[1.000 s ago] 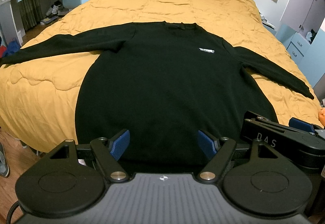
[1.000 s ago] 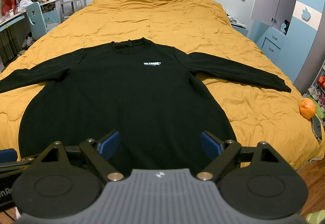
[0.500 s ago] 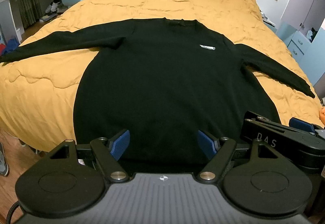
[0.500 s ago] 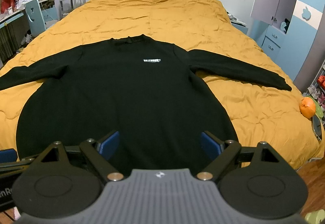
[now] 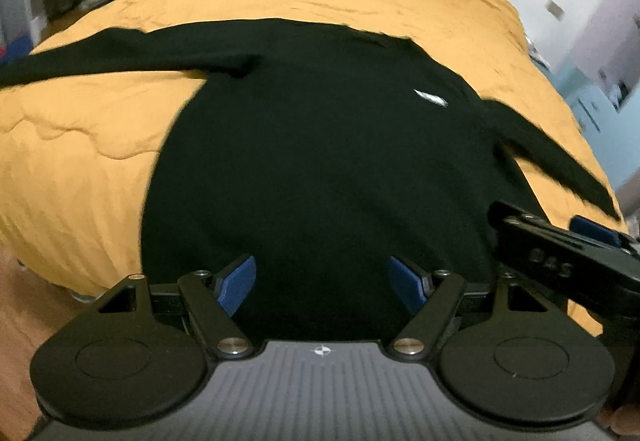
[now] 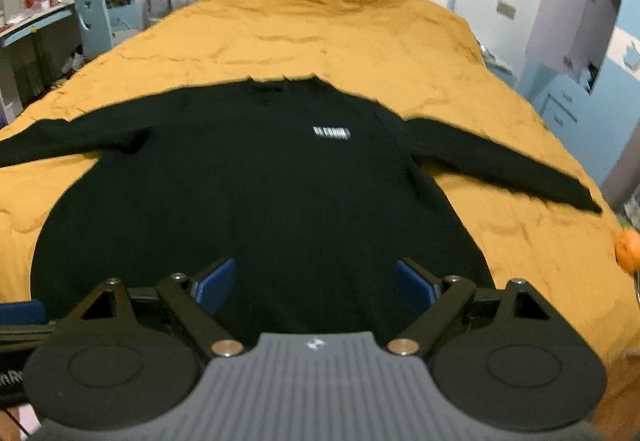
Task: Fold small clothes
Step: 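Grasp the black sweater's sleeve cuff with the left gripper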
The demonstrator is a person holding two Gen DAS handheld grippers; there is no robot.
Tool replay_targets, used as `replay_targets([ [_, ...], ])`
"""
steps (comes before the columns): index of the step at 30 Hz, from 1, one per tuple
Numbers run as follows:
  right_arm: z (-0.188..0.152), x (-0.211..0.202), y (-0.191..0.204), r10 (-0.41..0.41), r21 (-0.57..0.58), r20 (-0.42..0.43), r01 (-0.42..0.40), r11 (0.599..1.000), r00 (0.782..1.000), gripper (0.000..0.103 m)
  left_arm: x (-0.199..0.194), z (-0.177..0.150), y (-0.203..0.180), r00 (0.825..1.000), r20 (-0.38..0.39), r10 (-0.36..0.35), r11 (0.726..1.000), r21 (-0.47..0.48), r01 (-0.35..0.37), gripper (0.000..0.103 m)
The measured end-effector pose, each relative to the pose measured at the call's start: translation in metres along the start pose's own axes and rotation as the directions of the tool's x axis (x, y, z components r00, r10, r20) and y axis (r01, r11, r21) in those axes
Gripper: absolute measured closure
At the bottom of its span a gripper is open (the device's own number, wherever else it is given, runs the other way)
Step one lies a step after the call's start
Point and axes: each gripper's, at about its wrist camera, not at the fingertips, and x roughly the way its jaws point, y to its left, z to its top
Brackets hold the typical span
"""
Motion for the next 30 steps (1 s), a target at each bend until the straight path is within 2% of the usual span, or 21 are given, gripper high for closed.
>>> replay_targets([
  [1, 0.005, 0.002, 0.004, 0.010, -0.005, 0.021, -0.010, 1.000, 1.000, 0.020, 0.001, 0.006, 0.009, 1.000, 0.003, -0.008, 0.999, -0.032, 0.008, 0.015],
  [4, 0.020, 0.009, 0.017, 0.042, -0.015, 0.095, -0.040, 0.999, 0.995, 0.020, 0.003, 0.022, 0.044, 0.995, 0.038, -0.089, 0.987, -0.131, 0.093, 0.025],
  [7, 0.036, 0.024, 0.038, 0.111, -0.078, 0.180, -0.098, 0.992, 0.977, 0.020, 0.000, 0.039, 0.088, 0.983, 0.133, -0.128, 0.961, -0.229, 0.156, 0.024],
  [9, 0.047, 0.040, 0.058, 0.168, -0.136, 0.206, -0.141, 0.981, 0.964, 0.020, -0.001, 0.050, 0.116, 0.978, 0.175, -0.114, 0.949, -0.272, 0.160, 0.023],
  [12, 0.062, 0.074, 0.091, 0.252, -0.207, 0.194, -0.212, 0.955, 0.948, 0.020, 0.001, 0.068, 0.165, 0.967, 0.243, -0.075, 0.931, -0.329, 0.155, 0.023],
  [17, 0.082, 0.126, 0.150, 0.390, -0.290, 0.234, -0.319, 0.902, 0.891, 0.020, 0.007, 0.085, 0.258, 0.909, 0.414, 0.051, 0.864, -0.475, 0.168, 0.023],
  [20, 0.086, 0.154, 0.189, 0.430, -0.373, 0.245, -0.325, 0.869, 0.869, 0.021, 0.016, 0.095, 0.307, 0.877, 0.446, 0.180, 0.825, -0.554, 0.113, 0.022],
  [23, 0.087, 0.184, 0.228, 0.441, -0.463, 0.211, -0.309, 0.831, 0.872, 0.021, 0.029, 0.104, 0.352, 0.838, 0.482, 0.255, 0.776, -0.620, 0.120, 0.022],
  [24, 0.087, 0.193, 0.239, 0.449, -0.479, 0.188, -0.317, 0.818, 0.874, 0.021, 0.035, 0.107, 0.363, 0.831, 0.486, 0.270, 0.755, -0.643, 0.130, 0.022],
  [25, 0.087, 0.201, 0.249, 0.449, -0.487, 0.172, -0.320, 0.812, 0.877, 0.021, 0.041, 0.111, 0.375, 0.827, 0.487, 0.281, 0.727, -0.670, 0.148, 0.022],
  [27, 0.085, 0.214, 0.262, 0.464, -0.500, 0.162, -0.333, 0.799, 0.871, 0.021, 0.056, 0.110, 0.391, 0.829, 0.479, 0.288, 0.671, -0.719, 0.182, 0.023],
  [28, 0.082, 0.215, 0.269, 0.472, -0.509, 0.158, -0.338, 0.792, 0.867, 0.021, 0.062, 0.111, 0.397, 0.829, 0.480, 0.287, 0.658, -0.728, 0.193, 0.023],
  [30, 0.082, 0.224, 0.283, 0.473, -0.520, 0.140, -0.342, 0.783, 0.870, 0.021, 0.068, 0.107, 0.405, 0.801, 0.512, 0.309, 0.645, -0.732, 0.219, 0.023],
])
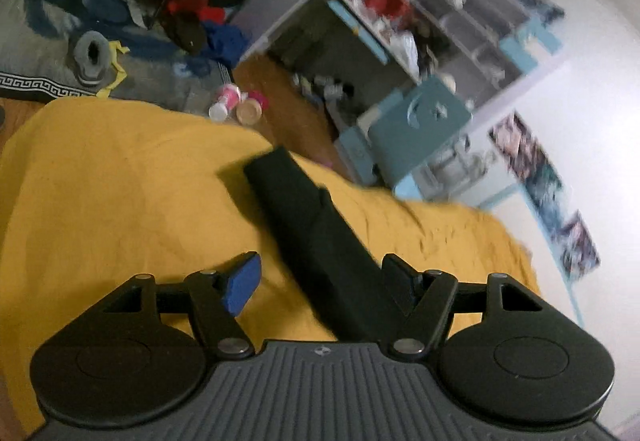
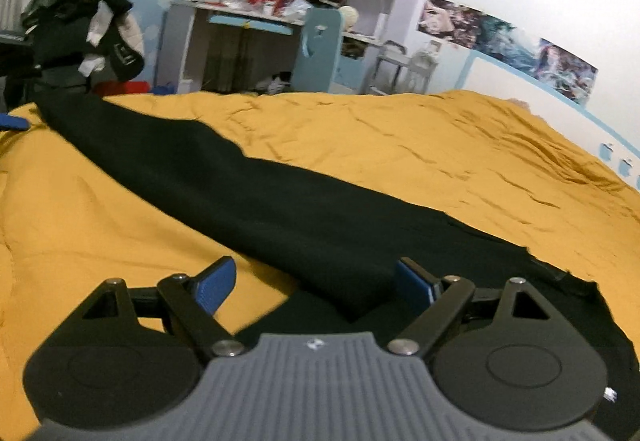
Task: Fold small clothes
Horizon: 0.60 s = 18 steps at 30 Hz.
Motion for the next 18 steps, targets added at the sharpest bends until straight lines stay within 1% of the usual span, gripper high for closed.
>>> replay_targets([
  [2, -0.003, 0.008, 0.004, 0.015, 0.014, -0.019, -0.015, 1.000, 1.000, 0.021, 0.009, 0.003, 0.007, 0.999, 0.037, -0.009, 0.999, -0.031, 0.010, 0.023],
  [3, -0.003, 0.012, 0.006, 0.027, 0.022, -0.026, -0.027, 0.999, 0.999, 0.021, 0.011, 0.006, 0.011, 0.999, 0.042, -0.012, 0.999, -0.048, 0.014, 0.023],
  [6, -0.005, 0.012, 0.011, 0.041, 0.021, -0.038, -0.040, 0.999, 0.998, 0.021, 0.017, 0.014, 0.021, 0.999, 0.049, -0.010, 0.997, -0.073, 0.014, 0.035],
  [7, -0.006, 0.011, 0.011, 0.041, 0.022, -0.037, -0.040, 0.999, 0.998, 0.021, 0.018, 0.015, 0.021, 0.999, 0.050, -0.007, 0.998, -0.068, 0.011, 0.045],
  [8, -0.007, 0.004, 0.009, 0.043, 0.026, -0.033, -0.042, 0.999, 0.999, 0.021, 0.018, 0.015, 0.021, 0.999, 0.049, -0.001, 0.998, -0.062, 0.004, 0.062],
  [9, -0.007, 0.002, 0.008, 0.044, 0.032, -0.029, -0.043, 0.999, 0.999, 0.021, 0.016, 0.015, 0.024, 0.999, 0.047, -0.003, 0.998, -0.059, 0.005, 0.074],
  [10, -0.008, -0.001, 0.006, 0.043, 0.038, -0.030, -0.042, 0.998, 0.999, 0.021, 0.022, 0.017, 0.025, 0.999, 0.040, -0.004, 0.998, -0.064, 0.006, 0.091],
  [12, -0.008, -0.005, 0.002, 0.041, 0.046, -0.044, -0.039, 0.998, 0.998, 0.021, 0.021, 0.017, 0.027, 0.999, 0.038, -0.010, 0.995, -0.094, 0.014, 0.091],
  [14, -0.009, -0.013, -0.003, 0.035, 0.056, -0.053, -0.032, 0.998, 0.998, 0.021, 0.023, 0.022, 0.022, 0.999, 0.048, -0.019, 0.995, -0.094, 0.024, 0.092],
  [16, -0.011, -0.024, -0.011, 0.025, 0.060, -0.050, -0.022, 0.998, 0.998, 0.021, 0.017, 0.026, 0.006, 0.997, 0.061, -0.052, 0.996, -0.069, 0.056, 0.092],
  [18, -0.015, -0.038, -0.021, 0.014, 0.069, -0.042, -0.011, 0.998, 0.999, 0.021, 0.009, 0.030, -0.020, 0.993, 0.074, -0.096, 0.995, -0.025, 0.098, 0.092],
])
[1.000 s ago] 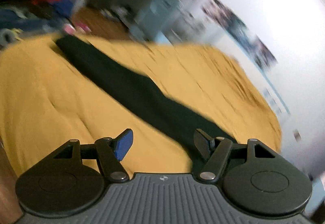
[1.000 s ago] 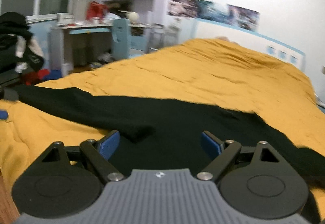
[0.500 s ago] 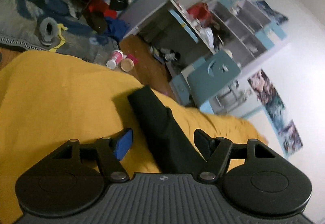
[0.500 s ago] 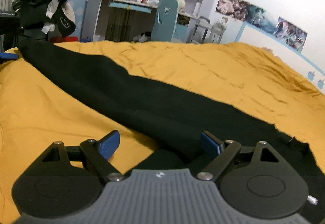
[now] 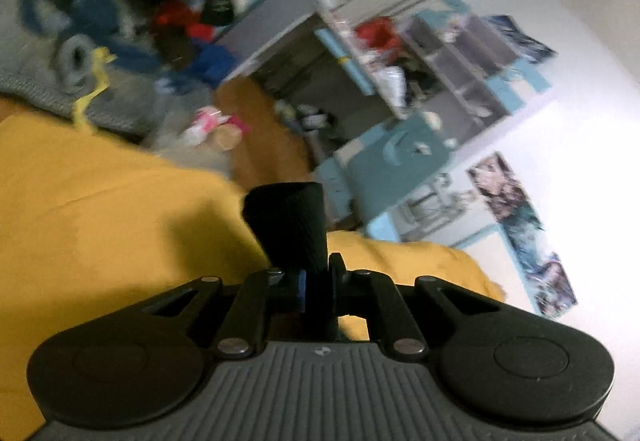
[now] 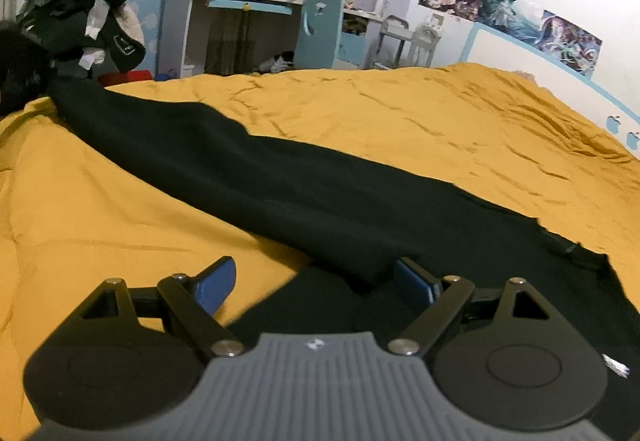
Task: Fold small clothes
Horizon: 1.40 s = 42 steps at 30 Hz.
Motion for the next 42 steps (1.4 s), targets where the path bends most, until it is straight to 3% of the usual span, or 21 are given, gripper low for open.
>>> replay_targets([
  [5, -0.019, -0.044, -0.041, -0.032, 0.089, 0.005, 0.032, 0.996, 0.999, 0.021, -0.013, -0.009, -0.102, 0.984, -0.013, -0.177, 0.974, 0.142, 0.177, 0.094],
  [8, -0.037, -0.072, -0.068, -0.064, 0.144, 0.002, 0.063, 0.988, 0.998, 0.021, -0.015, -0.037, -0.177, 0.949, -0.085, -0.303, 0.924, 0.216, 0.315, 0.095],
  [10, -0.051, -0.090, -0.087, -0.086, 0.180, -0.004, 0.085, 0.980, 0.996, 0.021, -0.012, -0.068, -0.227, 0.913, -0.159, -0.376, 0.878, 0.252, 0.406, 0.095],
  [15, -0.091, -0.132, -0.136, -0.150, 0.285, -0.029, 0.152, 0.946, 0.988, 0.021, -0.002, -0.174, -0.329, 0.788, -0.369, -0.492, 0.751, 0.277, 0.599, 0.095],
  [18, -0.114, -0.150, -0.163, -0.186, 0.349, -0.054, 0.193, 0.917, 0.981, 0.021, 0.009, -0.257, -0.365, 0.698, -0.496, -0.516, 0.693, 0.237, 0.681, 0.095],
  [20, -0.130, -0.159, -0.180, -0.207, 0.382, -0.075, 0.219, 0.898, 0.976, 0.021, 0.018, -0.312, -0.373, 0.644, -0.574, -0.506, 0.674, 0.203, 0.710, 0.095],
  [24, -0.158, -0.173, -0.209, -0.253, 0.432, -0.130, 0.284, 0.856, 0.959, 0.021, 0.041, -0.420, -0.372, 0.567, -0.716, -0.408, 0.633, 0.226, 0.741, 0.094],
  [26, -0.170, -0.178, -0.224, -0.266, 0.447, -0.155, 0.308, 0.840, 0.951, 0.021, 0.049, -0.470, -0.364, 0.529, -0.784, -0.325, 0.612, 0.252, 0.750, 0.087],
  [28, -0.181, -0.182, -0.237, -0.281, 0.464, -0.180, 0.333, 0.821, 0.943, 0.021, 0.052, -0.495, -0.361, 0.493, -0.828, -0.266, 0.619, 0.245, 0.746, 0.086],
  [30, -0.186, -0.183, -0.255, -0.274, 0.505, -0.189, 0.333, 0.797, 0.943, 0.021, 0.051, -0.487, -0.359, 0.449, -0.846, -0.288, 0.601, 0.206, 0.773, 0.084],
  [31, -0.189, -0.183, -0.263, -0.268, 0.532, -0.184, 0.325, 0.782, 0.946, 0.021, 0.048, -0.475, -0.359, 0.450, -0.840, -0.304, 0.578, 0.213, 0.788, 0.075],
  [33, -0.192, -0.184, -0.284, -0.241, 0.607, -0.159, 0.287, 0.741, 0.958, 0.021, 0.041, -0.439, -0.354, 0.478, -0.815, -0.327, 0.532, 0.259, 0.806, 0.061],
  [34, -0.193, -0.182, -0.295, -0.221, 0.651, -0.140, 0.258, 0.714, 0.965, 0.021, 0.041, -0.423, -0.351, 0.495, -0.805, -0.328, 0.522, 0.282, 0.805, 0.051],
  [35, -0.192, -0.178, -0.305, -0.200, 0.690, -0.126, 0.230, 0.686, 0.972, 0.021, 0.040, -0.402, -0.345, 0.519, -0.794, -0.316, 0.518, 0.314, 0.796, 0.041],
  [36, -0.192, -0.172, -0.315, -0.177, 0.728, -0.110, 0.201, 0.656, 0.978, 0.022, 0.039, -0.388, -0.337, 0.550, -0.782, -0.295, 0.520, 0.351, 0.778, 0.037],
  [38, -0.188, -0.153, -0.339, -0.138, 0.796, -0.092, 0.156, 0.585, 0.986, 0.025, 0.028, -0.358, -0.311, 0.629, -0.746, -0.220, 0.536, 0.446, 0.717, 0.035],
  [39, -0.191, -0.143, -0.347, -0.118, 0.830, -0.094, 0.143, 0.539, 0.989, 0.027, 0.023, -0.343, -0.292, 0.662, -0.728, -0.177, 0.554, 0.483, 0.678, 0.035],
  [40, -0.196, -0.132, -0.358, -0.095, 0.866, -0.101, 0.135, 0.481, 0.990, 0.029, 0.025, -0.328, -0.272, 0.694, -0.709, -0.129, 0.593, 0.506, 0.627, 0.035],
  [42, -0.205, -0.109, -0.369, -0.052, 0.924, -0.106, 0.118, 0.364, 0.993, 0.034, 0.033, -0.296, -0.230, 0.715, -0.695, -0.070, 0.717, 0.463, 0.521, 0.035],
])
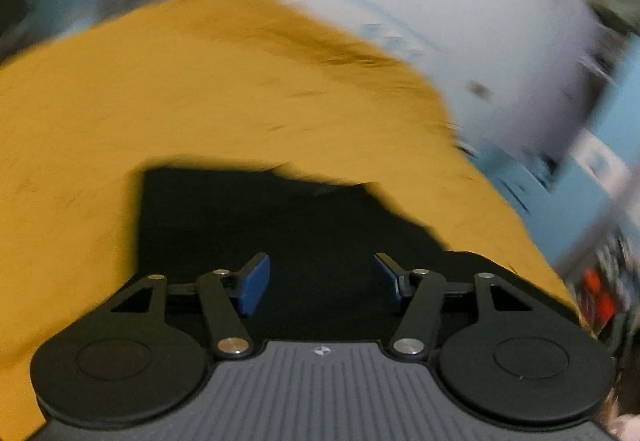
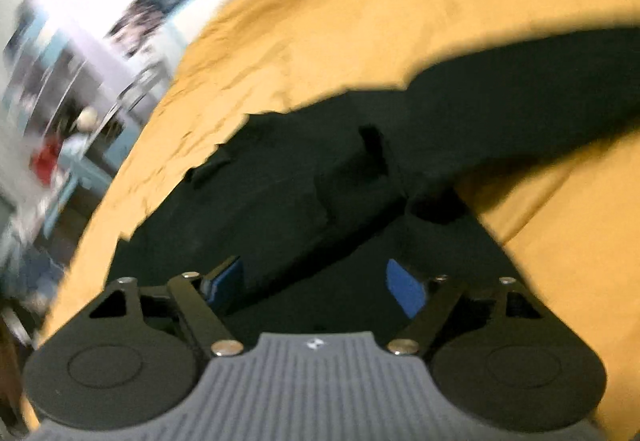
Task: Fold small clothes
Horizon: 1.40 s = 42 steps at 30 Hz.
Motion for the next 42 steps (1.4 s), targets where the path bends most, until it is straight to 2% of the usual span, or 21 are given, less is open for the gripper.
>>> replay_targets([
  [1, 0.003, 0.012, -0.004, -0.015, 0.062, -0.013, 0.016, 0.998, 1.000, 0.036, -0.010, -0.005, 0.023, 1.000, -0.001, -0.004, 0.996, -0.087, 0.004, 0.035],
  [3, 0.006, 0.029, -0.011, -0.023, 0.162, -0.002, 0.023, 0.987, 1.000, 0.036, -0.027, -0.020, 0.060, 1.000, 0.016, -0.024, 0.971, -0.238, 0.027, 0.035],
  [7, 0.011, 0.044, -0.005, -0.033, 0.222, 0.068, 0.017, 0.975, 0.997, 0.029, -0.021, -0.034, 0.093, 0.999, 0.016, -0.038, 0.904, -0.427, 0.041, 0.035],
  [9, 0.011, 0.049, -0.001, -0.038, 0.232, 0.080, 0.018, 0.973, 0.996, 0.026, -0.009, -0.041, 0.105, 1.000, 0.021, -0.023, 0.868, -0.496, 0.031, 0.035],
  [13, 0.013, 0.057, 0.006, -0.063, 0.225, 0.093, 0.040, 0.973, 0.994, 0.025, 0.002, -0.051, 0.126, 0.999, 0.040, 0.032, 0.803, -0.596, -0.002, 0.037],
  [19, 0.017, 0.068, 0.006, -0.079, 0.279, 0.136, 0.039, 0.959, 0.988, 0.022, 0.003, -0.047, 0.146, 0.986, 0.129, 0.107, 0.733, -0.680, 0.009, 0.037],
  [21, 0.018, 0.071, 0.008, -0.088, 0.270, 0.144, 0.046, 0.962, 0.986, 0.023, 0.009, -0.047, 0.149, 0.983, 0.145, 0.115, 0.708, -0.706, 0.021, 0.050],
  [22, 0.016, 0.068, 0.010, -0.097, 0.255, 0.142, 0.059, 0.965, 0.985, 0.040, 0.007, -0.049, 0.148, 0.980, 0.152, 0.131, 0.703, -0.711, 0.016, 0.078],
  [23, 0.019, 0.068, 0.012, -0.107, 0.229, 0.129, 0.075, 0.971, 0.986, 0.059, 0.005, -0.049, 0.147, 0.977, 0.159, 0.144, 0.707, -0.708, 0.011, 0.096],
  [24, 0.022, 0.067, 0.015, -0.109, 0.206, 0.111, 0.084, 0.975, 0.988, 0.095, -0.002, -0.052, 0.145, 0.970, 0.185, 0.154, 0.709, -0.705, 0.022, 0.096],
  [27, 0.022, 0.045, 0.014, -0.082, 0.222, 0.157, 0.045, 0.974, 0.984, 0.099, -0.021, -0.059, 0.136, 0.945, 0.263, 0.196, 0.745, -0.666, 0.031, 0.101],
  [29, 0.017, 0.030, 0.007, -0.087, 0.234, 0.192, 0.041, 0.971, 0.978, 0.099, -0.032, -0.067, 0.135, 0.918, 0.293, 0.267, 0.749, -0.662, -0.007, 0.103],
  [30, 0.013, 0.028, 0.003, -0.120, 0.240, 0.198, 0.071, 0.968, 0.973, 0.099, -0.035, -0.069, 0.139, 0.908, 0.283, 0.310, 0.744, -0.667, -0.046, 0.103],
  [31, 0.010, 0.031, -0.002, -0.175, 0.226, 0.197, 0.129, 0.965, 0.965, 0.099, -0.035, -0.073, 0.148, 0.912, 0.270, 0.310, 0.722, -0.690, -0.042, 0.103],
  [32, 0.008, 0.036, -0.008, -0.210, 0.208, 0.176, 0.172, 0.963, 0.962, 0.099, -0.034, -0.076, 0.156, 0.923, 0.256, 0.286, 0.698, -0.716, -0.018, 0.103],
  [33, 0.005, 0.041, -0.016, -0.209, 0.209, 0.148, 0.176, 0.962, 0.967, 0.100, -0.033, -0.077, 0.160, 0.933, 0.244, 0.265, 0.687, -0.726, -0.006, 0.103],
  [35, 0.001, 0.038, -0.023, -0.179, 0.210, 0.167, 0.142, 0.967, 0.970, 0.101, -0.036, -0.073, 0.156, 0.941, 0.246, 0.230, 0.716, -0.698, 0.008, 0.103],
  [36, 0.001, 0.034, -0.022, -0.178, 0.205, 0.178, 0.140, 0.969, 0.968, 0.097, -0.036, -0.068, 0.152, 0.948, 0.244, 0.205, 0.742, -0.671, 0.013, 0.103],
  [37, 0.001, 0.030, -0.020, -0.174, 0.200, 0.183, 0.137, 0.970, 0.968, 0.084, -0.038, -0.063, 0.145, 0.954, 0.234, 0.187, 0.765, -0.644, 0.008, 0.102],
  [39, 0.002, 0.018, -0.014, -0.165, 0.207, 0.209, 0.121, 0.971, 0.964, 0.065, -0.037, -0.052, 0.128, 0.964, 0.232, 0.128, 0.818, -0.574, 0.029, 0.101],
  [42, -0.003, -0.002, -0.001, -0.171, 0.182, 0.299, 0.120, 0.976, 0.939, 0.062, -0.027, -0.038, 0.096, 0.976, 0.213, 0.043, 0.884, -0.463, 0.063, 0.087],
])
